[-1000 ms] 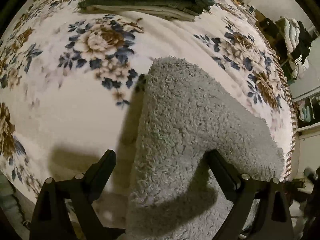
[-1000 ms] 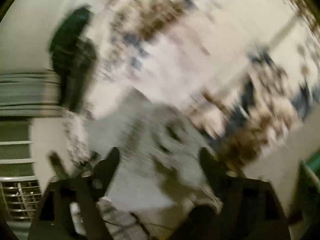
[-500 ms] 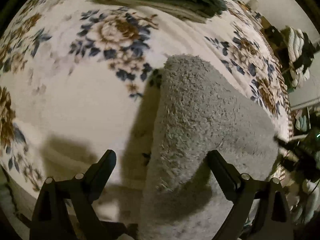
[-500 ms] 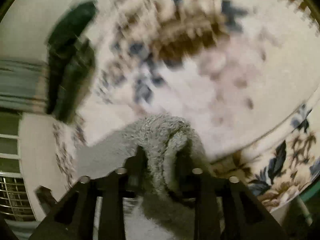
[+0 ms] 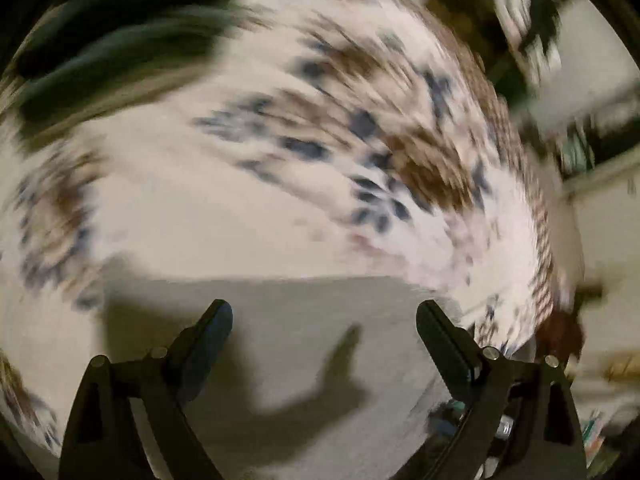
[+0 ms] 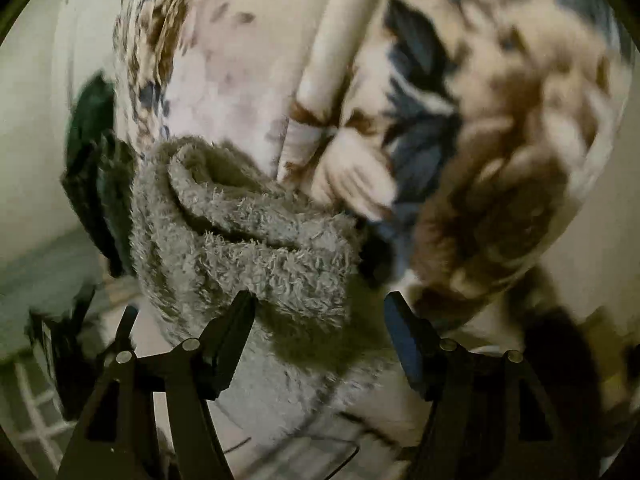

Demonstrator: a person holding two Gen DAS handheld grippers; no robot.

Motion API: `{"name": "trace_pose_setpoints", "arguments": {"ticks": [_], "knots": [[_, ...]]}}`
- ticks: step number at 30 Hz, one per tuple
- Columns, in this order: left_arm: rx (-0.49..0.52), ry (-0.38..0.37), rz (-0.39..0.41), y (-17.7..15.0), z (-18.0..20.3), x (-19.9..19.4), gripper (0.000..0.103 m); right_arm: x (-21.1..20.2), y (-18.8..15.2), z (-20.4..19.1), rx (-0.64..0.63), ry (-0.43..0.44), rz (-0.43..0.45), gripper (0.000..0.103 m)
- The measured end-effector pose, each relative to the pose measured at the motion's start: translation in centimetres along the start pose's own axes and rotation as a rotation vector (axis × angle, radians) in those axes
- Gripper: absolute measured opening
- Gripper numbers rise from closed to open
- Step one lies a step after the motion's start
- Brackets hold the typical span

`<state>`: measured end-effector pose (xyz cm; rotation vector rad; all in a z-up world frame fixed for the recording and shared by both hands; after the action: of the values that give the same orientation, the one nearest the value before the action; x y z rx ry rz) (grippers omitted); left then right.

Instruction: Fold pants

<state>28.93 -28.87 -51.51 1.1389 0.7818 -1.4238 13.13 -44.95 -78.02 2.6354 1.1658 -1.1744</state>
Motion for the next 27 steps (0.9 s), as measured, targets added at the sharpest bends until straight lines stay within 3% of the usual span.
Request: {"name": "trace_pose_setpoints", "arguments": {"ticks": [1, 2, 3, 4, 6, 11, 14, 16, 19, 20, 23, 27], "knots": [[0.045, 0.033, -0.051, 0.1, 1.5, 2.4, 0.095, 0.3, -0.2, -0.1, 0.008, 0.034, 0.02, 0.068], [0.078, 0.081, -0.076, 0.0, 2.2, 4.1, 0.095, 0.4, -0.4, -0.3, 0.003, 0.043, 0.029, 0.057], [0.115, 0.114, -0.105, -0.1, 2.9, 5.9, 0.095, 0.3, -0.7, -0.3, -0.007, 0.051, 0.041, 0.044], [0.141, 0.183, -0.138, -0.3, 2.9, 7.6, 0.095, 0.5, -1.1, -0.4, -0.016, 0.051, 0.05, 0.018], [0.154, 0.238, -0.162, -0.2, 2.4, 9.8, 0.095, 0.1, -2.0, -0.4, -0.011, 0.022, 0.07, 0.012], [0.095, 0.217, -0.169, 0.2, 0.8, 10.1, 0.095, -3.5, -4.3, 0.4, -0.04, -0.053, 0.098, 0.008], [0.097, 0.219, -0.186, 0.1, -0.1, 10.5, 0.095, -4.8, -4.2, 2.6, -0.101, -0.171, 0.092, 0.008], [0.092, 0.208, -0.182, 0.0, -0.2, 10.1, 0.095, -2.9, -3.8, 4.6, -0.094, -0.219, -0.031, 0.015], [0.074, 0.13, -0.147, -0.1, 0.3, 7.5, 0.095, -2.4, -3.4, 4.4, -0.074, -0.232, -0.128, 0.046], [0.065, 0.102, -0.125, -0.1, 0.5, 6.1, 0.095, -2.8, -3.1, 3.8, -0.093, -0.237, -0.125, 0.056], [0.009, 0.002, -0.027, -0.1, -0.5, 0.5, 0.095, -6.2, -1.8, 0.6, -0.205, -0.218, -0.04, 0.066], [-0.118, 0.01, 0.094, -1.9, -5.7, -5.6, 0.095, -8.3, 0.9, -3.9, -0.329, -0.159, 0.049, 0.076]]}}
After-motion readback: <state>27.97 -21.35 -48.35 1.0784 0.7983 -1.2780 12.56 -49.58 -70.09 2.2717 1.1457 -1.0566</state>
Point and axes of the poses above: each gripper's, at about its wrist camera, not at the fingertips, and x roughly the way its jaws point, z to its right, y to its top, the point moved 7 cm from there along x, roughly the way its jaws point, and after that the axes turned 10 degrees about -x, right-handed, at the moved point
